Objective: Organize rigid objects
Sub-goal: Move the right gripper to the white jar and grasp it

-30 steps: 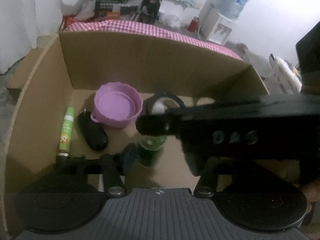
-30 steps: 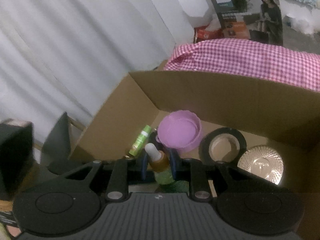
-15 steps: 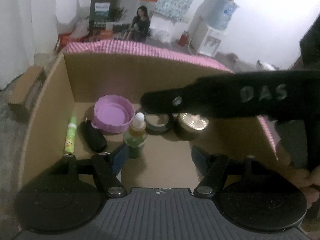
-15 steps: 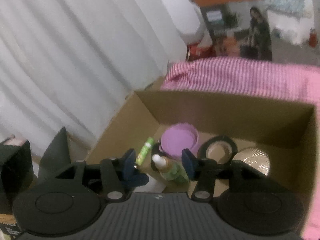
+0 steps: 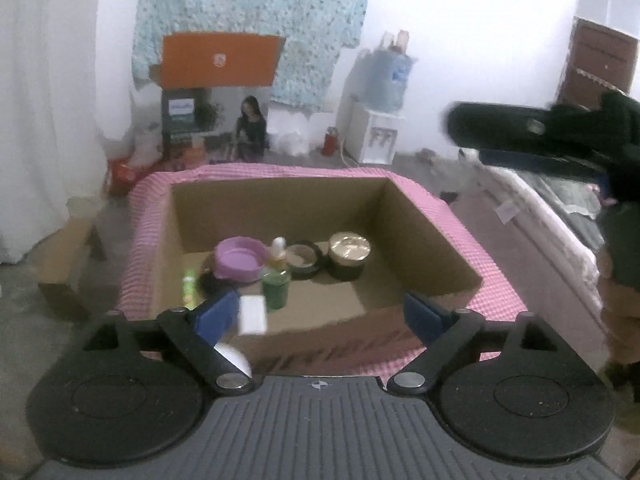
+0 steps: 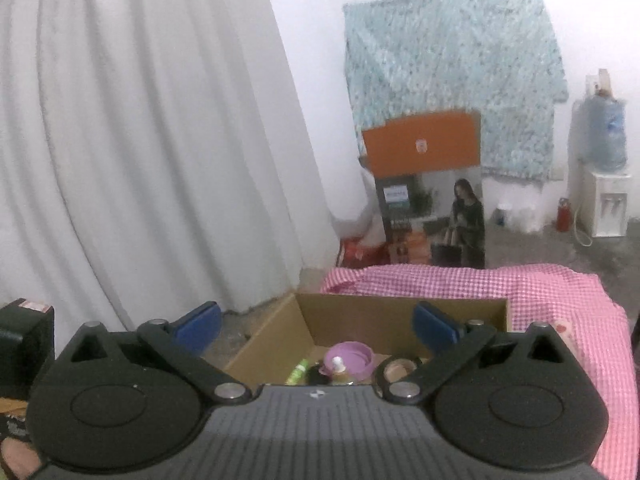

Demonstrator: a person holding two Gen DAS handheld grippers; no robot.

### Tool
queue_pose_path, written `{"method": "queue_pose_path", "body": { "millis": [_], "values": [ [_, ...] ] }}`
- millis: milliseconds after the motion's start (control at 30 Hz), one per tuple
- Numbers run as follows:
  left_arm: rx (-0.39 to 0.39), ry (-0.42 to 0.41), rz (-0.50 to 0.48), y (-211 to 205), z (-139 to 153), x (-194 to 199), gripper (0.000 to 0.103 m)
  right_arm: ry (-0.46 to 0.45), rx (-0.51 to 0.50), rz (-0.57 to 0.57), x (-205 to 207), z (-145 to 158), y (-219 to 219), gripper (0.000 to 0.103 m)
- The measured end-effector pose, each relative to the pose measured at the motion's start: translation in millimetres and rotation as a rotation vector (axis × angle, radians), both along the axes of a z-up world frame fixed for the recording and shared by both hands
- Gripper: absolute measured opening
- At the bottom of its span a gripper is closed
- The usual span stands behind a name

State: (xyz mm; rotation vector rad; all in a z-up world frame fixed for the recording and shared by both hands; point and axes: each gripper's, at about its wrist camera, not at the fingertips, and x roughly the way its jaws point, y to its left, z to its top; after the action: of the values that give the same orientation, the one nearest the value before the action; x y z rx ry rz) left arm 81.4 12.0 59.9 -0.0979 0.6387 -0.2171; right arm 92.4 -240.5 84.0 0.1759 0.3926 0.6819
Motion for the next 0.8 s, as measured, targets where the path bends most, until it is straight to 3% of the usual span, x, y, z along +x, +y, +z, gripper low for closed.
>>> {"method": "queue_pose_path", "body": {
  "millis": [233, 533, 700, 800],
  "values": [
    [0.007, -0.030, 0.058, 27.2, -14.3, -33.6, 0.097, 0.099, 0.067, -0.002, -33.7, -29.0, 9.1, 0.103],
    [0.061, 0.022, 0.093, 32.0, -53.1, -16.2, 0.096, 0.342, 0.024, 0.102, -19.6, -78.5, 63.6, 0.103],
    [0.069, 0.032, 0.097, 39.8, -66.2, -3.8, 0.090, 0.422, 0.008, 0.135, -10.9, -93.6, 88.9, 0.103],
    [0.070, 0.047, 0.103, 43.4, -73.4, 3.0, 0.078, 0.449, 0.021, 0.158, -6.4, -97.3, 96.9, 0.103]
  ]
}}
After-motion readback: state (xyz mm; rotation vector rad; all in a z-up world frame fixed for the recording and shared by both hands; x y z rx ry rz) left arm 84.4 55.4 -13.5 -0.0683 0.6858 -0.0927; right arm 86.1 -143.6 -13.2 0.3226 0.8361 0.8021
